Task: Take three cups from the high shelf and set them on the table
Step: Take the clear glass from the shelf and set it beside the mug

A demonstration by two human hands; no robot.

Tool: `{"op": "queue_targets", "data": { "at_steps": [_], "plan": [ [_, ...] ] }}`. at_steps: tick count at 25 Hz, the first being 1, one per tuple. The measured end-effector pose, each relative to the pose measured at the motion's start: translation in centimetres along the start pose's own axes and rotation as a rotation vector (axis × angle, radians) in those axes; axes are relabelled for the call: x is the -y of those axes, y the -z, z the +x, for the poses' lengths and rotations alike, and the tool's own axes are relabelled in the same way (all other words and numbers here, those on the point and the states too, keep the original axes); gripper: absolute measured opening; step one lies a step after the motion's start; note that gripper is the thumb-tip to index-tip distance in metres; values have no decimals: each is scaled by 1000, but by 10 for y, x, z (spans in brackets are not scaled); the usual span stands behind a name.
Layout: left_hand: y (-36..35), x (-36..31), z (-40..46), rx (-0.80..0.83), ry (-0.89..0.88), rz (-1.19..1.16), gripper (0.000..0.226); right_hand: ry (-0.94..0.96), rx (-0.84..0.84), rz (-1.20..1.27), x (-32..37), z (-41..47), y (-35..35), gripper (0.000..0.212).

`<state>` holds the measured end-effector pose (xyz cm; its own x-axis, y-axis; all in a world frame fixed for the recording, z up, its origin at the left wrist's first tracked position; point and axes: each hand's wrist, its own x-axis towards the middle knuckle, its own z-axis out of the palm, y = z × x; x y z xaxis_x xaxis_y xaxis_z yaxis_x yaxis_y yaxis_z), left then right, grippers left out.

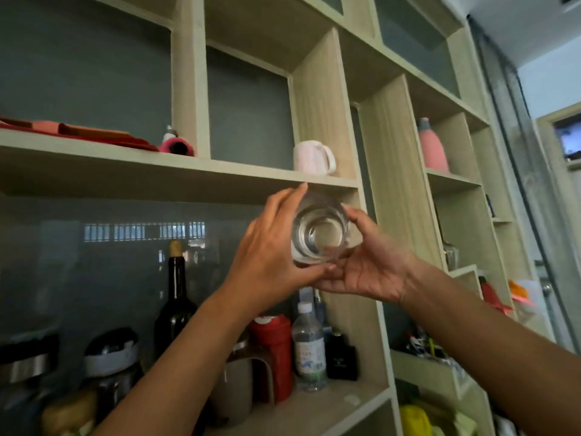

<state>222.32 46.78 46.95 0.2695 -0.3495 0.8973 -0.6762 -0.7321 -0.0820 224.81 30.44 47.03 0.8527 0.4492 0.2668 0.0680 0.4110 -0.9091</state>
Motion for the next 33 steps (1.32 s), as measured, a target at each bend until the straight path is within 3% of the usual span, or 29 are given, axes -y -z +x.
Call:
{"op": "queue_targets", "data": {
  "at_steps": [3, 6, 10, 12, 17, 27, 30, 33],
  "plan": [
    [-16, -11, -21, 120, 82, -117, 114, -86, 1, -6, -35, -20, 27, 64],
    [-34, -19, -45, 282, 221, -254, 119, -129, 0, -220, -72, -55, 70, 63],
    [-63, -28, -68, 498, 374, -377, 119, 170, -188, -684, -117, -103, 98, 86],
    [-81, -37, -78, 571, 405, -402, 119, 291, -160, -749, -142, -111, 97, 96],
    [-127, -68, -114, 697, 455, -504, 119, 257, -343, -734, -187, -139, 113, 101],
    [-216, -174, -197, 1090, 260, -708, 123, 106, -722, -664, -256, -279, 176, 95],
    [-236, -202, -224, 1270, 101, -608, 120, 15, -858, -675, -276, -331, 196, 94],
    [-253, -228, -254, 1344, -82, -468, 99, -33, -1027, -678, -298, -381, 213, 92]
  ]
}}
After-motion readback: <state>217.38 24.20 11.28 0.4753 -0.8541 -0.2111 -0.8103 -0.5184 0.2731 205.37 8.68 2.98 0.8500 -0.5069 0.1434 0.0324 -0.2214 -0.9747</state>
